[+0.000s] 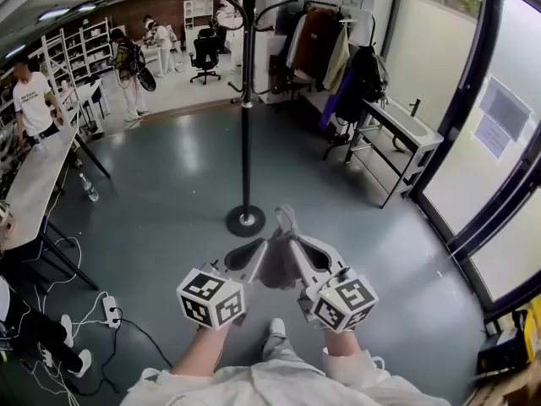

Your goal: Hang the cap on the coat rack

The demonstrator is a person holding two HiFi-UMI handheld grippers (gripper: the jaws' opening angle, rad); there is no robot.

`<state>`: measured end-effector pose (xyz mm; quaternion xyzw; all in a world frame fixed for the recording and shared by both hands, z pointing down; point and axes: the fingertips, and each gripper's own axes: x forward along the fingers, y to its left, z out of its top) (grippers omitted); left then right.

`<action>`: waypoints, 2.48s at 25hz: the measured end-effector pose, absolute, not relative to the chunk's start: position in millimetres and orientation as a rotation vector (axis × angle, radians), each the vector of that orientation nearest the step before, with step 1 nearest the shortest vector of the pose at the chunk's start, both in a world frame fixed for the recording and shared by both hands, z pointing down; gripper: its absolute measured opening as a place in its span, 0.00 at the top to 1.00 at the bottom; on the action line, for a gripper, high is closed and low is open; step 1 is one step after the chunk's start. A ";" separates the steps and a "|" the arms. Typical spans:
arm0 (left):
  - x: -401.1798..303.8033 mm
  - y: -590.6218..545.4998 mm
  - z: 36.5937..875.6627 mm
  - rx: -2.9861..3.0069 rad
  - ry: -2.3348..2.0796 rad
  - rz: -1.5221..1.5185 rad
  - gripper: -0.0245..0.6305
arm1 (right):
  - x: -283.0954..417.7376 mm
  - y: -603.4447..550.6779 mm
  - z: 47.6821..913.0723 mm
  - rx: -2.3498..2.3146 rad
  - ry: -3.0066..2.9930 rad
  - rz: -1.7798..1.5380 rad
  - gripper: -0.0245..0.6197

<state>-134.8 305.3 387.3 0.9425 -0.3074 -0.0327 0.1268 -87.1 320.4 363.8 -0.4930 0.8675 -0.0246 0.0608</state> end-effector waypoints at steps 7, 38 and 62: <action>-95.5 232.9 373.9 2.757 -0.915 -0.126 0.94 | -42.4 248.0 355.6 -1.497 2.640 -0.048 0.94; 15.1 62.0 379.5 2.689 -1.040 -0.078 0.94 | 64.7 90.7 363.0 -1.446 2.718 -0.092 0.94; 28.8 -131.7 342.7 2.773 -1.005 -0.138 0.94 | 81.0 -95.2 330.9 -1.525 2.635 0.025 0.94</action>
